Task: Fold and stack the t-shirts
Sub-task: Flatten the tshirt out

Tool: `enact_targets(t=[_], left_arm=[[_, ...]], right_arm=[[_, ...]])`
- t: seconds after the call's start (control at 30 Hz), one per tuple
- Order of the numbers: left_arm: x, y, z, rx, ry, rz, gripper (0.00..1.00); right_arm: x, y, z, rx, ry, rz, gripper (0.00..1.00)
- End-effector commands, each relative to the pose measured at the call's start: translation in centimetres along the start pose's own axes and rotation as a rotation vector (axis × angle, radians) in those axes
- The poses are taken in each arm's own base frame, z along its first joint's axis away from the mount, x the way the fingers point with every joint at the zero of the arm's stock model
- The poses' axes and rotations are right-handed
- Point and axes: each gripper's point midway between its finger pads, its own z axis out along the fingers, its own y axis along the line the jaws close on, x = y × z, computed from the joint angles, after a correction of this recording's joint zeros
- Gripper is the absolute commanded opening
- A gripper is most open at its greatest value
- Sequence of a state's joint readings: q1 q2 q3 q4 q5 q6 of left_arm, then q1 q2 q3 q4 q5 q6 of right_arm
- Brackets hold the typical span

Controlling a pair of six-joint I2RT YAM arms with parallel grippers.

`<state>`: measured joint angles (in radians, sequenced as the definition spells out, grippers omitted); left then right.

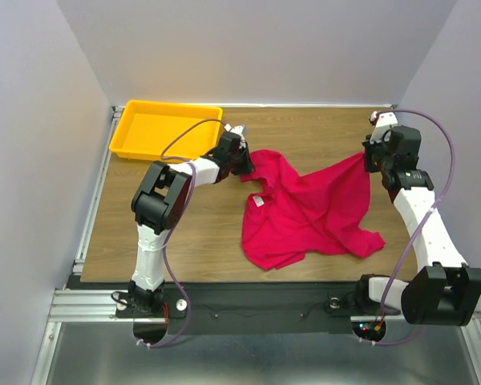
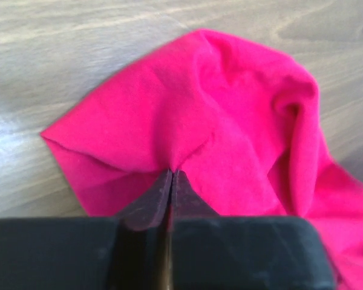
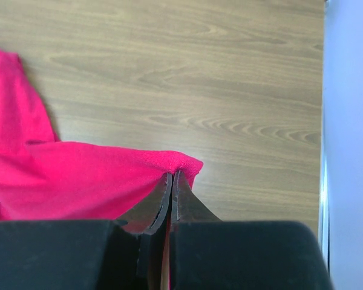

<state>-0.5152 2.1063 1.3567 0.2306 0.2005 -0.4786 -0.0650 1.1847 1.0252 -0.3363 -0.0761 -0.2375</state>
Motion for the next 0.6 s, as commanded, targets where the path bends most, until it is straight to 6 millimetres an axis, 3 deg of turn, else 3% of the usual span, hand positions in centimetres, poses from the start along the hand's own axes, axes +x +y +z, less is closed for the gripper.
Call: enact_targets(t=[0.0,0.13,0.33,0.57], left_arm=[[-1.7,-1.8,-1.8,0.054,-0.047,0.059,0.0],[-4.4,-1.8,-4.7,0.027,-0.14,0.131,0.0],[-7.5,-0.1,-9.3,-0.049,-0.257,0.17,0.0],[-7.1,1.5,-9.8,-0.037,-0.234,0.155,0.0]], right_arm=[[-5.3,-2.7,-0.8,0.107,-0.146,0.05,0.01],[-7.0,-5.3,-1.7,0.204,-0.183,0.074,0.0],[-8.3,-7.2,-2.7,0.277,-0.216,0.091,0.01],[-8.0,-7.8,-2.6,0.3,-0.214,0.101,0.01]])
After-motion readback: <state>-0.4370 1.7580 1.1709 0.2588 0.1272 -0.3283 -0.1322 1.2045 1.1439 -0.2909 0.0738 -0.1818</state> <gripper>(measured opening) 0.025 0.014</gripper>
